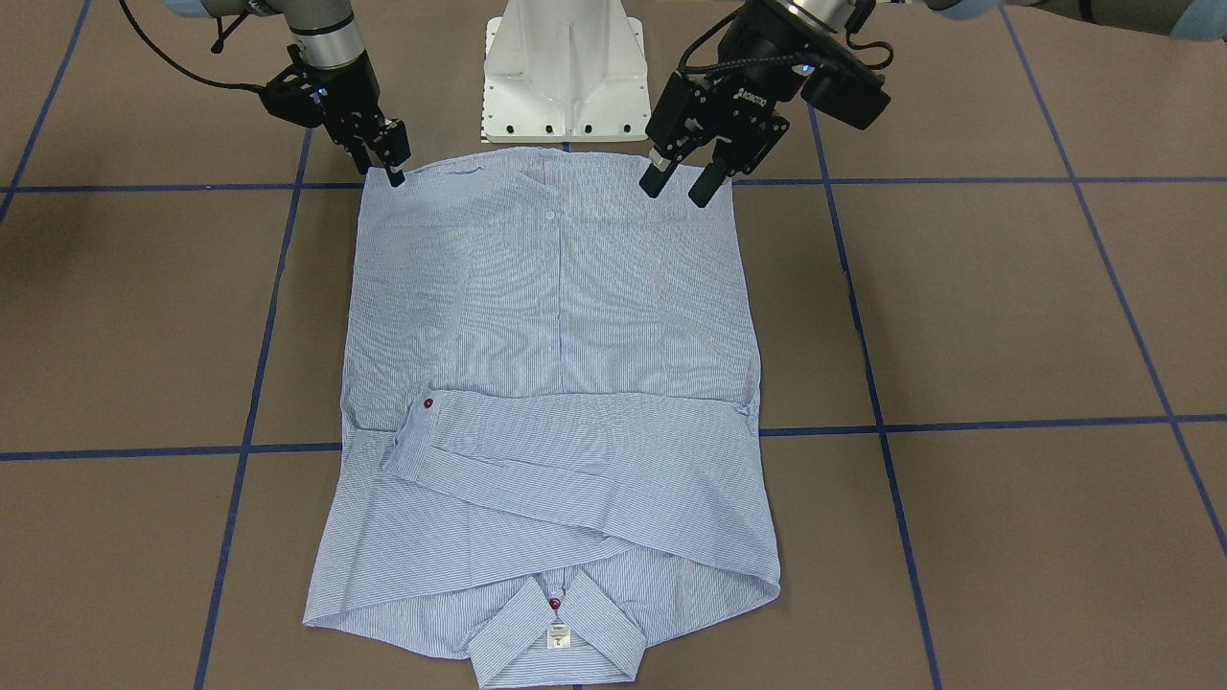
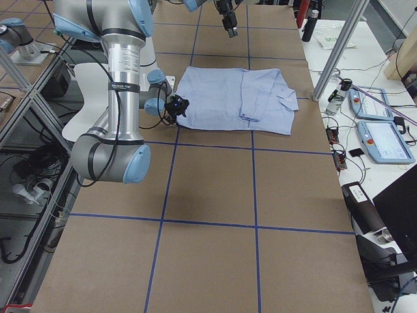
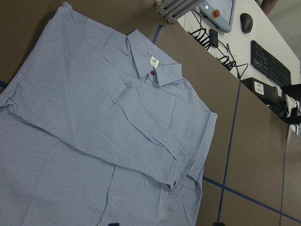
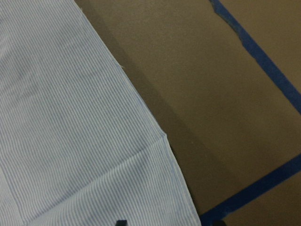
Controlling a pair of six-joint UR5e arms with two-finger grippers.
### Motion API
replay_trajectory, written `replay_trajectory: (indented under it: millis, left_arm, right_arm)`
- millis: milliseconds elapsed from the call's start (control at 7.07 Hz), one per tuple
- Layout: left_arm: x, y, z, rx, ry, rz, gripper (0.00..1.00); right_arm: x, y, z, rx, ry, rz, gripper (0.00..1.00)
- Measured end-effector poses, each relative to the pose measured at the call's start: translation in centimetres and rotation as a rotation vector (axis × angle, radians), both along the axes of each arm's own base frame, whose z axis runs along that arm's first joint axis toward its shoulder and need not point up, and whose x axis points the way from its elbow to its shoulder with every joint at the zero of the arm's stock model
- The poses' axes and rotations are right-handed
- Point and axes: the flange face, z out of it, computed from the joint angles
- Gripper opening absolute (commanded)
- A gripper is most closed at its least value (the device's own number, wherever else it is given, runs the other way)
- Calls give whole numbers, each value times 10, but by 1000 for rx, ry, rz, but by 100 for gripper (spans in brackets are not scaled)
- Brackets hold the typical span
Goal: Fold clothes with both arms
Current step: 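Release the sleeve and withdraw the left gripper while the right gripper moves to the hem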
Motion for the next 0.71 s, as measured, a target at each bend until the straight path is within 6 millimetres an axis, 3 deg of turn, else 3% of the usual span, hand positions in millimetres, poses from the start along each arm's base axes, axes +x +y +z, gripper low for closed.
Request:
replay_trajectory:
  millis: [283, 708]
  left_arm:
    - [9, 3, 3, -12, -31, -17, 73]
    - [7, 6, 6, -21, -45, -19, 72]
  right_arm:
    - [2, -1, -1, -3, -3, 2, 0]
    - [3, 3, -2, -5, -5, -9, 0]
